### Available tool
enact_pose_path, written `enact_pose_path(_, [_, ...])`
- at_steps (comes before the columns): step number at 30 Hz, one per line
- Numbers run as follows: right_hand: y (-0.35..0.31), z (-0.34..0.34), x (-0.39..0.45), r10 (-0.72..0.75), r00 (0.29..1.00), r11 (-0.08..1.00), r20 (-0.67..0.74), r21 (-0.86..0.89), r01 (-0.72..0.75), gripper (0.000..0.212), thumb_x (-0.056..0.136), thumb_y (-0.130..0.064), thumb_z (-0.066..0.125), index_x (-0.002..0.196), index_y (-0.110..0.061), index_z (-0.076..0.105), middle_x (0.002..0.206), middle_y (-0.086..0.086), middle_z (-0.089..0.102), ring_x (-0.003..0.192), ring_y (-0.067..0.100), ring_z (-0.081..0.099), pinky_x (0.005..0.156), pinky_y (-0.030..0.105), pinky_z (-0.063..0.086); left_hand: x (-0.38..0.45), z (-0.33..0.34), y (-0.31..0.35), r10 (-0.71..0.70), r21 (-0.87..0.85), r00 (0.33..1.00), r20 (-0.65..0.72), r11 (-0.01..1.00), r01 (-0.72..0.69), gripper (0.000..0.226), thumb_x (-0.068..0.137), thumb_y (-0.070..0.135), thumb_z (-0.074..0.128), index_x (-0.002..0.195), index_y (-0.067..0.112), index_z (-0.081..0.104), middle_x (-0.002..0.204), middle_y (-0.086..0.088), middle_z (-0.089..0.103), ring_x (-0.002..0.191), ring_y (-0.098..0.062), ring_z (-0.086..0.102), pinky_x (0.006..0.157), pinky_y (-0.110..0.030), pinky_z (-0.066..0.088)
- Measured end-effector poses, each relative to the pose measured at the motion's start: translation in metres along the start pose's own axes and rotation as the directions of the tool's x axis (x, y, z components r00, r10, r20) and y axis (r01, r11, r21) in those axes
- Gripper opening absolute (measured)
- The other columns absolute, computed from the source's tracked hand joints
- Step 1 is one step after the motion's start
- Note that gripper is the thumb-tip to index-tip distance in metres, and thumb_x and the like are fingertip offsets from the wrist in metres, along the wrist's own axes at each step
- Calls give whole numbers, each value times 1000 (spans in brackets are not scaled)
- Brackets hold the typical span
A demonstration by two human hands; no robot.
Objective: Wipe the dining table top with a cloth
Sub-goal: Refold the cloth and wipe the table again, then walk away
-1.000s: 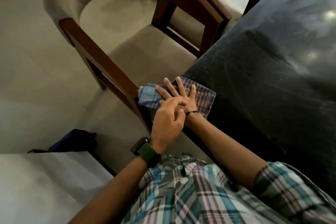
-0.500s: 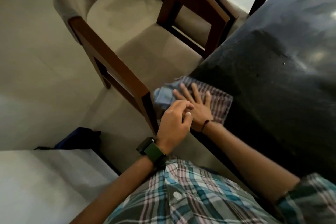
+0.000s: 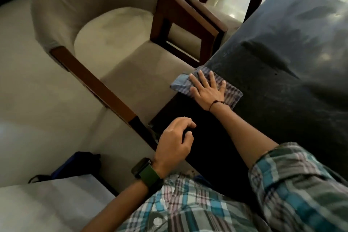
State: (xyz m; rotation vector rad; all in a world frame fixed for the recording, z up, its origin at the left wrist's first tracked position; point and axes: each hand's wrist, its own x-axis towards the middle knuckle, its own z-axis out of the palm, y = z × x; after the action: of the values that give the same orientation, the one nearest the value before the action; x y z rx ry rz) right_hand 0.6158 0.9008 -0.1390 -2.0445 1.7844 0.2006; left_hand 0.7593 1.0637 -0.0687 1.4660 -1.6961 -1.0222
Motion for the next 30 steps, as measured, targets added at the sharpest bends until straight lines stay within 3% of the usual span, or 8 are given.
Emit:
enact_pose_path(6, [-20, 44, -86, -211, 977, 970, -3, -124, 209, 54, 97, -51, 18, 147, -41, -1, 157, -11, -10, 143, 24, -18, 107, 63, -13, 24, 2, 3, -37, 131, 999, -26, 991, 40, 23, 85, 9, 46, 103, 6, 59, 112, -9, 60, 102, -9, 51, 84, 1, 29])
enact_pose_path(10, [-14, 74, -138, -410, 911, 900, -34, -176, 399, 48, 95, -49, 21, 135, -37, 44, 145, -7, 42, 139, 29, 28, 102, 63, 13, 50, 9, 6, -53, 232, 999, 0, 971, 52, 29, 89, 2, 46, 115, 7, 56, 124, -10, 56, 114, -15, 49, 90, -2, 24])
enact_pose_path(12, [-8, 67, -127, -402, 915, 906, -40, -164, 391, 49, 93, -50, 21, 134, -38, 46, 146, -7, 42, 139, 29, 29, 102, 62, 13, 56, 11, 8, -47, 263, 999, 5, 964, 44, 30, 88, 2, 46, 117, 7, 55, 125, -10, 56, 116, -16, 48, 92, -2, 23])
enact_pose_path(15, [8, 49, -89, -275, 955, 959, -111, -99, 265, 58, 88, -54, 4, 145, -46, 14, 157, -13, 7, 145, 25, -2, 109, 63, -4, 56, 11, 10, -11, 273, 1000, 15, 962, 6, 31, 86, 7, 46, 115, 7, 57, 122, -10, 58, 110, -13, 50, 92, -6, 28])
enact_pose_path(19, [49, 2, -14, -52, 991, 999, -127, 6, 53, 48, 97, -51, 14, 143, -51, 2, 157, -16, -7, 144, 21, -14, 108, 61, -11, 51, 8, 8, -27, 233, 998, 63, 972, 11, 29, 90, 6, 47, 118, 10, 55, 128, -6, 54, 114, -5, 42, 97, -10, 27])
enact_pose_path(25, [53, -27, 11, 68, 997, 996, -39, 65, -65, 49, 99, -48, 13, 145, -46, 0, 157, -11, -11, 143, 23, -18, 109, 61, -12, 70, 8, 1, -23, 205, 990, 136, 979, -6, 29, 90, 5, 48, 117, 12, 55, 126, -2, 53, 115, -4, 43, 95, -4, 26])
enact_pose_path(27, [29, -6, -13, -7, 999, 1000, -40, 11, 8, 50, 98, -48, 16, 146, -44, 0, 157, -11, -12, 142, 24, -18, 108, 61, -14, 81, 7, 0, -21, 187, 989, 150, 982, -8, 28, 89, 9, 47, 116, 11, 55, 125, -3, 55, 113, -3, 44, 93, 0, 27])
enact_pose_path(30, [-5, 34, -61, -163, 974, 986, -159, -66, 154, 47, 96, -45, 22, 143, -39, 26, 154, -8, 23, 142, 28, 7, 106, 62, 1, 102, 7, -1, -15, 161, 985, 173, 987, -13, 29, 88, 8, 48, 115, 11, 55, 122, -2, 56, 111, -6, 49, 89, 3, 28])
